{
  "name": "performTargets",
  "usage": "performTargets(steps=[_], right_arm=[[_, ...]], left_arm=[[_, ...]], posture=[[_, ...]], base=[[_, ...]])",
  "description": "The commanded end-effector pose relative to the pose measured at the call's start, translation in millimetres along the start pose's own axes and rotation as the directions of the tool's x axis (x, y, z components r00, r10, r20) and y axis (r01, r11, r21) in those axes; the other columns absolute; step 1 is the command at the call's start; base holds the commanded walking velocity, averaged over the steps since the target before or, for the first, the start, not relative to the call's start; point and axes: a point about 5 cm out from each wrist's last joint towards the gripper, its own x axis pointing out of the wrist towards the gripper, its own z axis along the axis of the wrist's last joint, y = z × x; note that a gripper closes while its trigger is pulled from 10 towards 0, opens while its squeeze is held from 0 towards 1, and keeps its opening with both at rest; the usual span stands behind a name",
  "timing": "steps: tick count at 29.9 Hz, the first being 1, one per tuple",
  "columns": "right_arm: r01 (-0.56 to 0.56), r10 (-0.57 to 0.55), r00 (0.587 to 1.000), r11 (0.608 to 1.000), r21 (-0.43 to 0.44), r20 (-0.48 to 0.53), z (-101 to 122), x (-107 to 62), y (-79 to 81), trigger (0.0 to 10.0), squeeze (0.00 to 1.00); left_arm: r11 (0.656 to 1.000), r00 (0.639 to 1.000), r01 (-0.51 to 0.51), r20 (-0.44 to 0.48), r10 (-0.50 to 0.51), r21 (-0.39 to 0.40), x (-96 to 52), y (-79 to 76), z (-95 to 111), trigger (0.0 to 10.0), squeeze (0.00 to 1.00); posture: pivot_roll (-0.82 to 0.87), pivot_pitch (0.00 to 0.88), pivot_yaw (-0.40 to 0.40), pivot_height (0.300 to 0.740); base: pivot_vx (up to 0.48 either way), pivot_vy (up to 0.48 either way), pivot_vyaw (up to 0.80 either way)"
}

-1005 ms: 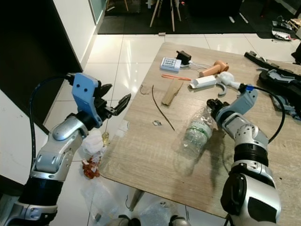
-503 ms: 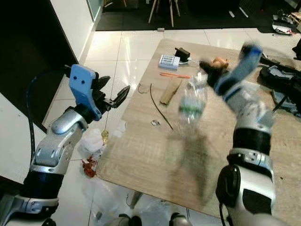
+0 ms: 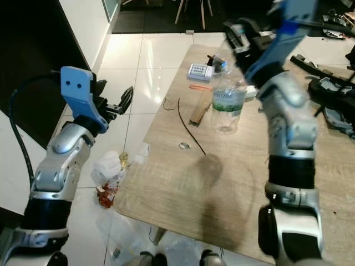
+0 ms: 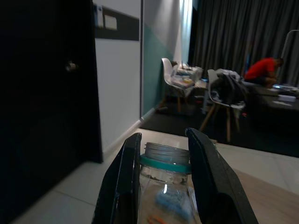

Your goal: Picking trash to rubbish bin

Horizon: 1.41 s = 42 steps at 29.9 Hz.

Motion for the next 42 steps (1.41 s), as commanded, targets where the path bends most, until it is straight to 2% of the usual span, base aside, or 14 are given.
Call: performTargets(steps=[1, 2, 6, 9, 11, 16, 20, 30, 34, 42], right_arm=[[0.058, -0.056, 0.997, 0.998, -0.038, 0.048, 6.1, -7.3, -3.7, 10.0, 0.00], [0.058, -0.056, 0.997, 0.998, -0.038, 0.048, 6.1, -7.3, -3.7, 10.0, 0.00], [0.145, -0.140, 0.989, 0.977, -0.154, 0.042, -3.4, -26.2, -10.5, 10.0, 0.00], [0.115, -0.106, 0.993, 0.963, -0.242, 0.050, -6.1, -30.7, -6.8, 10.0, 0.00], [0.096, -0.088, 0.995, 0.956, -0.278, 0.040, -9.0, -33.0, -4.5, 10.0, 0.00], [0.094, -0.105, 0.994, 0.953, -0.287, -0.022, -22.8, -39.5, -4.0, 10.0, 0.00], [0.103, -0.124, 0.990, 0.961, -0.257, -0.066, -38.0, -47.9, 0.9, 10.0, 0.00], [0.137, -0.155, 0.986, 0.963, -0.232, -0.062, -41.3, -49.4, 2.1, 10.0, 0.00], [0.154, -0.173, 0.982, 0.966, -0.207, -0.073, -43.3, -53.9, 4.7, 10.0, 0.00], [0.164, -0.182, 0.980, 0.967, -0.195, -0.077, -43.9, -54.6, 5.0, 10.0, 0.00]], left_arm=[[0.999, 0.999, -0.046, -0.013, 0.046, 0.015, -6.6, 4.8, -2.5, 10.0, 0.00], [0.999, 0.999, -0.046, -0.013, 0.046, 0.015, -6.6, 4.8, -2.5, 10.0, 0.00], [0.991, 0.990, -0.132, -0.045, 0.132, 0.009, -17.8, 14.7, -7.2, 10.0, 0.00], [0.991, 0.990, -0.133, -0.054, 0.134, 0.017, -21.1, 14.8, -9.1, 10.0, 0.00], [0.992, 0.990, -0.123, -0.066, 0.122, -0.004, -22.5, 13.6, -11.0, 10.0, 0.00], [0.994, 0.991, -0.110, -0.070, 0.110, -0.003, -23.4, 9.7, -11.1, 10.0, 0.00], [0.999, 0.996, -0.050, -0.072, 0.049, -0.015, -23.7, -2.2, -9.6, 10.0, 0.00], [0.999, 0.996, -0.038, -0.082, 0.035, -0.033, -23.7, -8.6, -10.3, 10.0, 0.00], [0.999, 0.996, 0.001, -0.091, -0.005, -0.040, -24.9, -15.5, -9.5, 10.0, 0.00], [0.999, 0.996, 0.003, -0.092, -0.006, -0.036, -25.8, -13.7, -8.3, 10.0, 0.00]], posture=[[0.00, 0.142, 0.040, 0.740], [0.00, 0.142, 0.040, 0.740], [0.00, 0.143, 0.035, 0.740], [0.00, 0.142, 0.036, 0.740], [0.00, 0.142, 0.037, 0.740], [-0.01, 0.139, 0.035, 0.740], [0.00, 0.141, 0.029, 0.740], [-0.01, 0.148, 0.032, 0.740], [-0.01, 0.154, 0.038, 0.740], [-0.01, 0.157, 0.038, 0.740]], base=[[0.000, 0.000, 0.00], [0.000, 0.000, 0.00], [0.000, 0.000, 0.00], [0.000, 0.000, 0.00], [0.000, 0.000, 0.00], [0.000, 0.000, 0.00], [0.000, 0.000, 0.00], [0.000, 0.000, 0.00], [-0.370, 0.000, 0.00], [-0.417, 0.000, 0.00]])
